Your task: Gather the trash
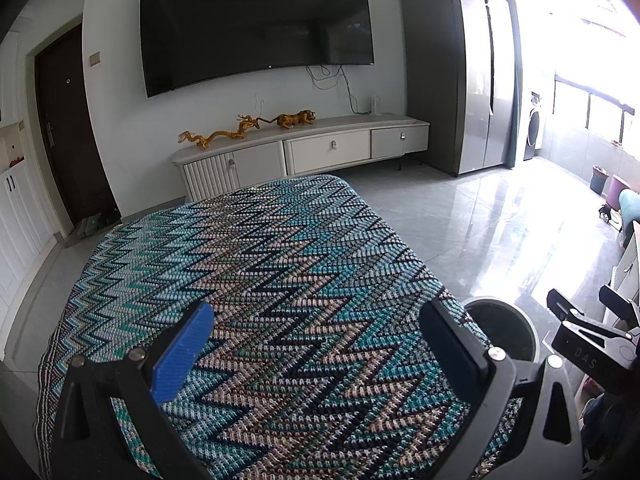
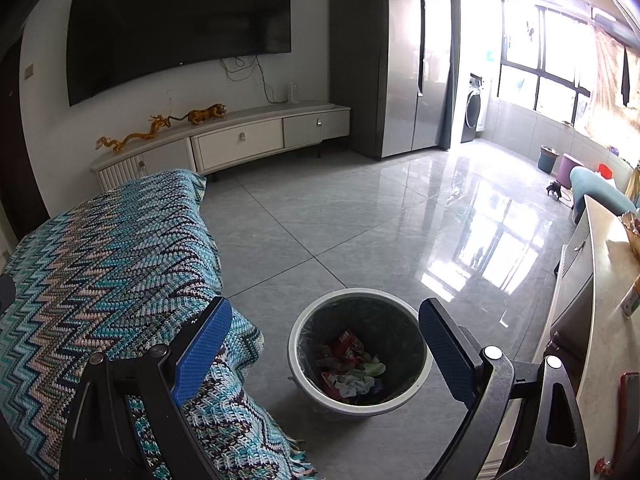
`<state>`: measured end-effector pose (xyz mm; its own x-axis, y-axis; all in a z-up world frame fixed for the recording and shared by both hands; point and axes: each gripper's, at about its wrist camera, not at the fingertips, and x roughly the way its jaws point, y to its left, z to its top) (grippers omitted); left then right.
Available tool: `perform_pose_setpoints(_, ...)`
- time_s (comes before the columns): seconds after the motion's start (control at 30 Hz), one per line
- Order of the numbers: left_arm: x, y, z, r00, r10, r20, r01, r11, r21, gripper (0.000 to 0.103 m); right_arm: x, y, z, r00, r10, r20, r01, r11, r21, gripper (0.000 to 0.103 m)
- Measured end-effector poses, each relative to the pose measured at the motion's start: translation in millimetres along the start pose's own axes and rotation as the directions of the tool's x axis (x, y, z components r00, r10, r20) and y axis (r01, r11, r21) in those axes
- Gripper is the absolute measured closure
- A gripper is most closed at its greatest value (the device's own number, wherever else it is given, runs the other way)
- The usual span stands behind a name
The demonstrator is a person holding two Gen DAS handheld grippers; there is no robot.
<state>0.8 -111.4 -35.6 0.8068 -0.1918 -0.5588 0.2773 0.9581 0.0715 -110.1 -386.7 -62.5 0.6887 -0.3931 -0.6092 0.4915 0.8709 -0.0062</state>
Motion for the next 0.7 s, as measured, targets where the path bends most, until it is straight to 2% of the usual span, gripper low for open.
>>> perform_pose_setpoints(0.7,-0.1,-2.2,-3.2,1.000,0.003,-0.010,-0.002,1.000,0.005,0.000,0.2,3.9,-2.1,1.000,0.003,-0.009,-0.003,1.000,-0.007,0.009)
